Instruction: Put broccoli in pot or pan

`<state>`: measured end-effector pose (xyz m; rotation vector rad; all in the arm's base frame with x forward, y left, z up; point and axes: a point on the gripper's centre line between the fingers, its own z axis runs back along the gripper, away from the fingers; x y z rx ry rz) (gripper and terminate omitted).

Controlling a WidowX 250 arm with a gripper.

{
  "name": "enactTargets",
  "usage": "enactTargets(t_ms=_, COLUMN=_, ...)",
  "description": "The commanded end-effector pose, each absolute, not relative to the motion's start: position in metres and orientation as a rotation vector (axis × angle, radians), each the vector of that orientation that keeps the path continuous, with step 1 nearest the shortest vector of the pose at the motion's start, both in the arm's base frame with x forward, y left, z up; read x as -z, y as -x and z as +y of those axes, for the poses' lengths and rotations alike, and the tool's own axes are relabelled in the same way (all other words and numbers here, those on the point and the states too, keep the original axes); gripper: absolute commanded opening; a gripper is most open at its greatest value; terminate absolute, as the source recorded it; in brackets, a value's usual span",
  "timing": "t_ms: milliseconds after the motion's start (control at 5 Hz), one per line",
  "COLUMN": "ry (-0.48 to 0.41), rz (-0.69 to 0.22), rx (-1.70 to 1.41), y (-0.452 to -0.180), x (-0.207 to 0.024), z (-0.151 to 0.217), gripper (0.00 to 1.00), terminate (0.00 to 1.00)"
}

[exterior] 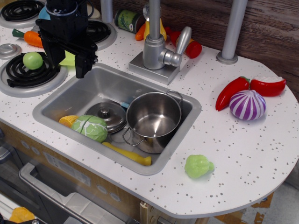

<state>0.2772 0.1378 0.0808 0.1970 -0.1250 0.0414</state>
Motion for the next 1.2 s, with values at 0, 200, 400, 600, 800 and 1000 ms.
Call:
enactTargets(t_ms=0, ry=-0.197, rz=-0.125, rx=-0.041, y=-0.277, x=-0.081, z=0.138, gripper=1.0, terminate=0.0)
enactTargets(t_ms=200, ry=-0.215, rz=-0.19, rx=-0.066, y=-0.276, x=-0.086, z=0.088, gripper=1.0, terminate=0.0)
enactTargets(t_ms=400, ry=-0.209, rz=-0.191, rx=-0.061, y=-0.272, x=-0.102, z=0.038, gripper=1.0, terminate=0.0)
enactTargets(t_ms=600, ry=-0.185, rz=-0.179, rx=-0.042, y=-0.271, x=-0.111, z=-0.012, gripper=1.0, terminate=0.0)
enactTargets(t_ms=800, ry=-0.17, rz=-0.173, rx=-0.011, y=-0.272, x=-0.104, z=-0.062, gripper=1.0, terminate=0.0)
enactTargets(t_ms=1000, ry=-0.165, rz=-0.175, rx=-0.004, y=-0.271, x=-0.086, z=-0.112, gripper=1.0, terminate=0.0)
